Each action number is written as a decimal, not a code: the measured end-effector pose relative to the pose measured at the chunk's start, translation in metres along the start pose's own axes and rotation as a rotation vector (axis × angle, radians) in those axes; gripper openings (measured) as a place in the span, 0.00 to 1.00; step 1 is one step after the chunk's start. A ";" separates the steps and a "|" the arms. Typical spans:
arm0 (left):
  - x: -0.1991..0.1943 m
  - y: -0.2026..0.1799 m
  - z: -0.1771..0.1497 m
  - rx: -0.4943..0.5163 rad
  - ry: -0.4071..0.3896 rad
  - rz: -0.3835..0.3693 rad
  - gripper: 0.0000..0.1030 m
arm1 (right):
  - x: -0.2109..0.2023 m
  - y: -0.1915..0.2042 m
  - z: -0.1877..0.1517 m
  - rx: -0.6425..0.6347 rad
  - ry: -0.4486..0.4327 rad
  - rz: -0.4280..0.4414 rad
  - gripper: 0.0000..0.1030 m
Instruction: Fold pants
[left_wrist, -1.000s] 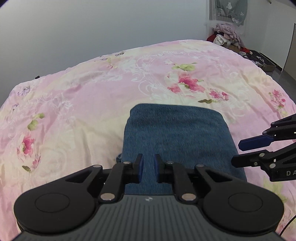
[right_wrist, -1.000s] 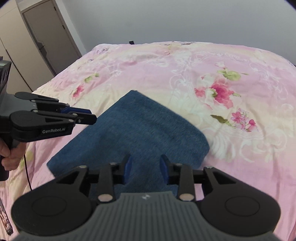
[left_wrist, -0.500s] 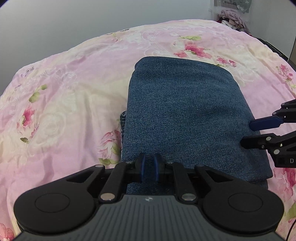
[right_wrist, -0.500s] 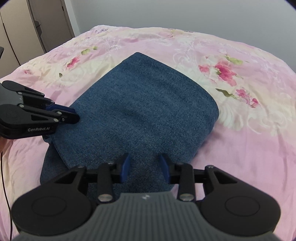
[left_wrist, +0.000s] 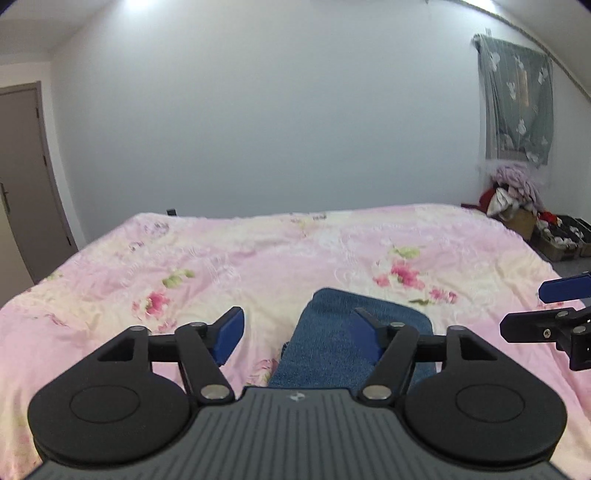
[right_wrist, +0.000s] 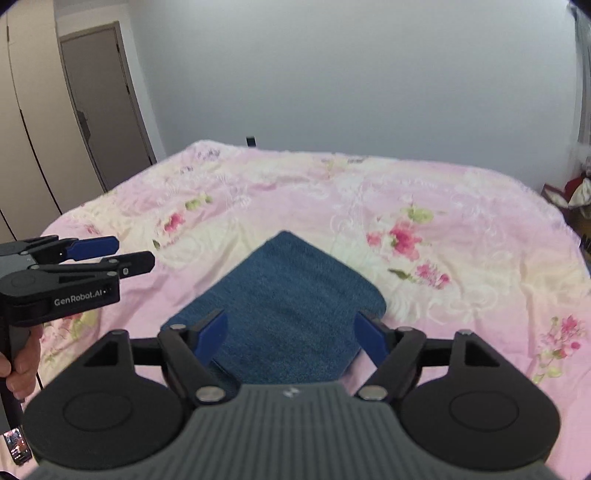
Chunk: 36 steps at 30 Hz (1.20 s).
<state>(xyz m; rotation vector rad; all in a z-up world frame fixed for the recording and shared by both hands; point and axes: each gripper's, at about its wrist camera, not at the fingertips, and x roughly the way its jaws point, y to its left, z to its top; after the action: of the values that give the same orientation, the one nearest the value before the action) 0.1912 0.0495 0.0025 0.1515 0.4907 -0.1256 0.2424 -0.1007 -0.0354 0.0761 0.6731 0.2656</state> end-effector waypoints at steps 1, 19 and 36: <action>-0.019 -0.004 0.002 -0.014 -0.039 0.021 0.88 | -0.020 0.005 -0.001 -0.010 -0.040 -0.006 0.75; -0.141 -0.044 -0.059 -0.151 -0.001 0.147 1.00 | -0.191 0.045 -0.107 -0.058 -0.232 -0.082 0.95; -0.133 -0.059 -0.100 -0.176 0.156 0.107 1.00 | -0.160 0.049 -0.144 -0.078 -0.129 -0.126 0.95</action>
<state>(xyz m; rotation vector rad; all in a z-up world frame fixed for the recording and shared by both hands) 0.0200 0.0198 -0.0285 0.0148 0.6448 0.0344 0.0220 -0.0985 -0.0430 -0.0239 0.5359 0.1643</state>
